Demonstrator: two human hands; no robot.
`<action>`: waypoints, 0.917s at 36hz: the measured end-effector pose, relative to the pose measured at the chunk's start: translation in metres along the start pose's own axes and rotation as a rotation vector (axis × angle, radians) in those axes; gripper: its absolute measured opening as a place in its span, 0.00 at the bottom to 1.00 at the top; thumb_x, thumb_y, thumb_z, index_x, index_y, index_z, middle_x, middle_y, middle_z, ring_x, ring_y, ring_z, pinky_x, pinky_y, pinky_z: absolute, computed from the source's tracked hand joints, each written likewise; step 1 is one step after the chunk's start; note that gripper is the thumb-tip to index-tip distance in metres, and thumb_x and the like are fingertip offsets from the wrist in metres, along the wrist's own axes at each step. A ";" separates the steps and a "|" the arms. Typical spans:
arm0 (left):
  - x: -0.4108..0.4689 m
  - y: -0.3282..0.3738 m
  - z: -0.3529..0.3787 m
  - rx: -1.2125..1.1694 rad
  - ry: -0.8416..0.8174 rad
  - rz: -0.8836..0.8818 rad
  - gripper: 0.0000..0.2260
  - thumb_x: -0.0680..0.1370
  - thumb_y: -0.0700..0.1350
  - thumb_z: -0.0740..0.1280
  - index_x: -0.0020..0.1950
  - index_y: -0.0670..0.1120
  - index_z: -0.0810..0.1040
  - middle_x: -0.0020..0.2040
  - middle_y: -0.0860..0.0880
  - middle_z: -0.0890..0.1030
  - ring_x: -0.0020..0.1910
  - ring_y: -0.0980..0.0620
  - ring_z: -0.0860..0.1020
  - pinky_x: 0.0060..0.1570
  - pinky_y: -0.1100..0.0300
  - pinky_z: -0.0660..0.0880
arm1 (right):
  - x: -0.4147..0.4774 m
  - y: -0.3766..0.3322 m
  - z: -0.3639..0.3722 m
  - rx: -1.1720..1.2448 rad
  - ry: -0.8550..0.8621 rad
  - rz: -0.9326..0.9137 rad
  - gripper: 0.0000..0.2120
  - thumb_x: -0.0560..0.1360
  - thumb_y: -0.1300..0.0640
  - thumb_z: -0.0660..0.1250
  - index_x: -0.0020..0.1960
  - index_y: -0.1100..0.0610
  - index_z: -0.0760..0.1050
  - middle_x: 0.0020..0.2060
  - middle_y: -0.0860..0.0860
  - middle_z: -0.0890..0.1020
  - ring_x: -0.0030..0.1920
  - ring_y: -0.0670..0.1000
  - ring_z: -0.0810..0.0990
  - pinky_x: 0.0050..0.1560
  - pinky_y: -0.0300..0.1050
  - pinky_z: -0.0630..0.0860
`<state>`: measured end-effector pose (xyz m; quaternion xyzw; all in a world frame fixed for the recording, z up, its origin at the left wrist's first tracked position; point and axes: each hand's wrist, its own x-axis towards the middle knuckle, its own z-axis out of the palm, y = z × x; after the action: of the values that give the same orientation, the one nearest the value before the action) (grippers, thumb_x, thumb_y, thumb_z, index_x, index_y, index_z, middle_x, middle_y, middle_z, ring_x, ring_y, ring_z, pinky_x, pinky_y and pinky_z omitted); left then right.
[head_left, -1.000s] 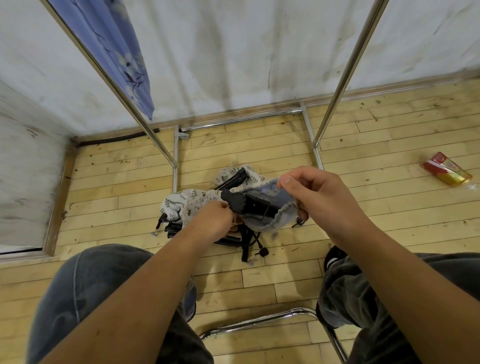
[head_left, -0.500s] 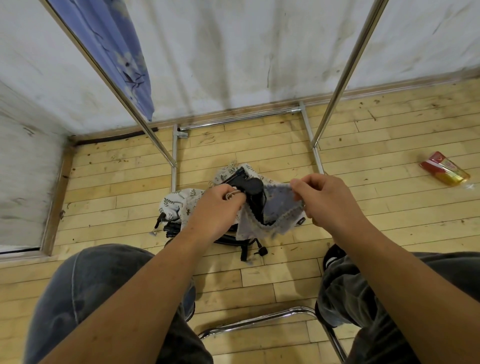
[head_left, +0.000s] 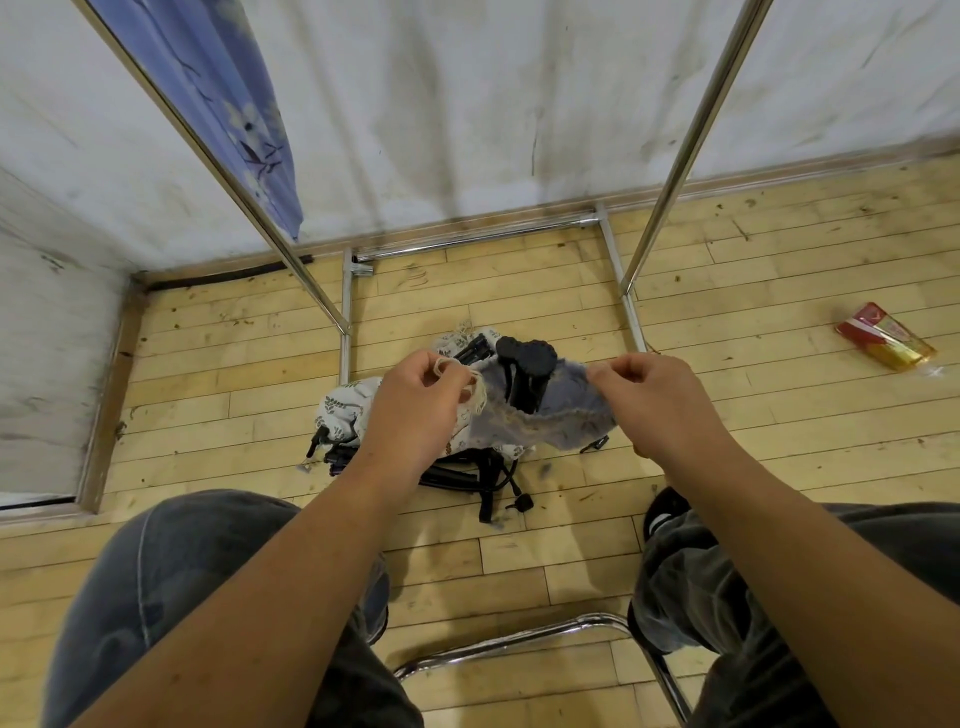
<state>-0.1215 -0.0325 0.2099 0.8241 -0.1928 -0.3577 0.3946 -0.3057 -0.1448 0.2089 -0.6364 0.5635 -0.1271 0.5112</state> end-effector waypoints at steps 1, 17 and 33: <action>0.000 0.000 0.000 -0.004 0.006 0.006 0.11 0.81 0.48 0.66 0.52 0.39 0.78 0.44 0.52 0.85 0.39 0.62 0.82 0.46 0.48 0.81 | 0.000 0.000 0.000 0.005 0.004 -0.001 0.09 0.81 0.48 0.67 0.45 0.49 0.80 0.36 0.47 0.81 0.27 0.42 0.72 0.27 0.39 0.68; 0.008 -0.006 -0.001 -0.053 -0.023 0.044 0.06 0.84 0.48 0.63 0.54 0.49 0.79 0.42 0.58 0.86 0.42 0.60 0.84 0.50 0.55 0.82 | 0.001 -0.005 -0.002 0.047 0.036 0.077 0.15 0.83 0.51 0.64 0.49 0.64 0.79 0.30 0.53 0.74 0.30 0.52 0.71 0.37 0.45 0.72; 0.014 -0.025 0.002 0.333 -0.291 -0.283 0.25 0.82 0.44 0.63 0.79 0.51 0.65 0.61 0.48 0.79 0.56 0.47 0.80 0.62 0.45 0.80 | -0.005 -0.017 -0.008 0.077 0.059 0.000 0.16 0.79 0.55 0.67 0.48 0.71 0.76 0.29 0.53 0.68 0.26 0.46 0.63 0.32 0.43 0.66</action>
<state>-0.1122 -0.0265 0.1835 0.8365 -0.1867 -0.4872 0.1675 -0.3032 -0.1476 0.2281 -0.6123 0.5731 -0.1675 0.5183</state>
